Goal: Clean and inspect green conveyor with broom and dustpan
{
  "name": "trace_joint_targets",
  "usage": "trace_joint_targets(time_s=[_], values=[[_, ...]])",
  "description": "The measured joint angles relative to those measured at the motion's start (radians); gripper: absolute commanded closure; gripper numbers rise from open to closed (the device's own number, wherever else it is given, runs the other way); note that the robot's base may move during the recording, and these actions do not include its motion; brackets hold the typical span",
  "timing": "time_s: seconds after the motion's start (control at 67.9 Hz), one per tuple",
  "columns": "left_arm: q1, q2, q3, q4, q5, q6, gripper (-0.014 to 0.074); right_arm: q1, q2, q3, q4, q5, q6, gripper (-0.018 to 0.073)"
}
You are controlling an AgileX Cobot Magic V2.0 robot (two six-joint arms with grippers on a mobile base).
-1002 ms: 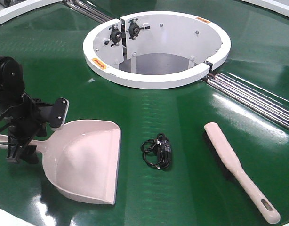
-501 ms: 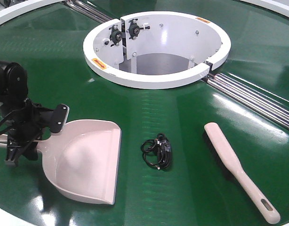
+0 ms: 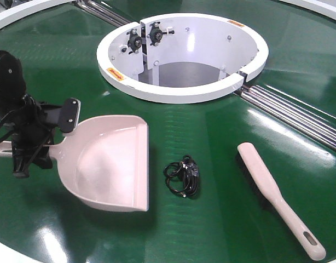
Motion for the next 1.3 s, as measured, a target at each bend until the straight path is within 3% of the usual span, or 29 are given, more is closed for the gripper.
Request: trace_joint_targets(time_s=[0.206,0.501,0.928,1.297], values=[[-0.048,0.013,-0.006,0.069,-0.003,-0.010,0.0604,0.000,0.000,0.000,0.000,0.000,0.000,0.0569],[-0.069,0.074,-0.006,0.081,0.005,-0.086,0.0604,0.000,0.000,0.000,0.000,0.000,0.000,0.0569],[-0.103,0.105,-0.009,0.164,0.018,-0.104,0.0604,0.000,0.000,0.000,0.000,0.000,0.000,0.0569],[-0.110,0.105,-0.009,0.173,0.015,-0.106,0.0604,0.000,0.000,0.000,0.001,-0.001,0.000,0.0569]])
